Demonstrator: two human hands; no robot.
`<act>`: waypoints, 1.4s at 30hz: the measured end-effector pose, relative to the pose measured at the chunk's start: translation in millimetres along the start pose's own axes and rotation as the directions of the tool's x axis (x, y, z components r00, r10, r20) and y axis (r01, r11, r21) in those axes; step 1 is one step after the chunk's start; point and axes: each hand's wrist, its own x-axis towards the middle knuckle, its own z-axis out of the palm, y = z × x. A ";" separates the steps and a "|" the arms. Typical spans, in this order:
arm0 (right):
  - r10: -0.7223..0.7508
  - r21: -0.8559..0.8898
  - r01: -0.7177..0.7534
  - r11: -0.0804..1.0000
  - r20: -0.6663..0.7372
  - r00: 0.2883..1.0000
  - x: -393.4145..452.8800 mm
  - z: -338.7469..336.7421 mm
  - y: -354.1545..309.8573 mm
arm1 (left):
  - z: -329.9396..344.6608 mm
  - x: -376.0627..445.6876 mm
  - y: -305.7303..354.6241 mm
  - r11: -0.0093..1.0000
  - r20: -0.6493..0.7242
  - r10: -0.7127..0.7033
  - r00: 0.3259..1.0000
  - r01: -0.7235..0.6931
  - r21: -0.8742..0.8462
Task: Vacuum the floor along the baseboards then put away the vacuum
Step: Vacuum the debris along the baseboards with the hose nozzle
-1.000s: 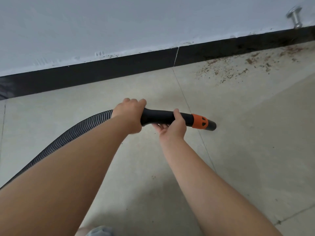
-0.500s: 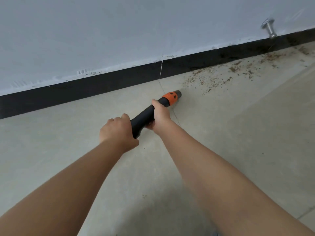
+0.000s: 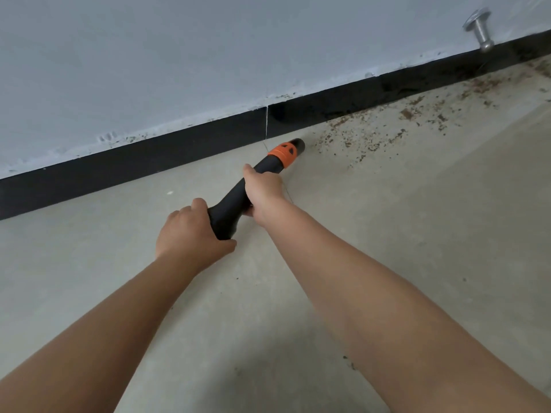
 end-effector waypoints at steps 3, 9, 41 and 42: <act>0.010 0.036 -0.010 0.999 0.002 1.000 1.7 7.3 -2.0 | -7.9 0.4 -11.0 0.993 0.058 -0.026 0.998 0.033 -0.117; -0.008 0.093 0.010 0.996 -0.018 1.000 10.9 1.9 -7.5 | -4.2 2.5 8.3 0.994 0.003 -0.082 0.997 0.082 -0.073; -0.081 0.062 0.084 0.995 -0.052 0.995 52.8 -38.6 -31.9 | 24.0 49.8 43.1 0.966 0.088 0.036 0.995 -0.013 -0.258; -0.078 0.062 0.081 0.995 -0.052 0.996 50.9 -40.0 -32.2 | 24.1 49.8 45.2 0.969 0.093 0.035 0.995 -0.011 -0.247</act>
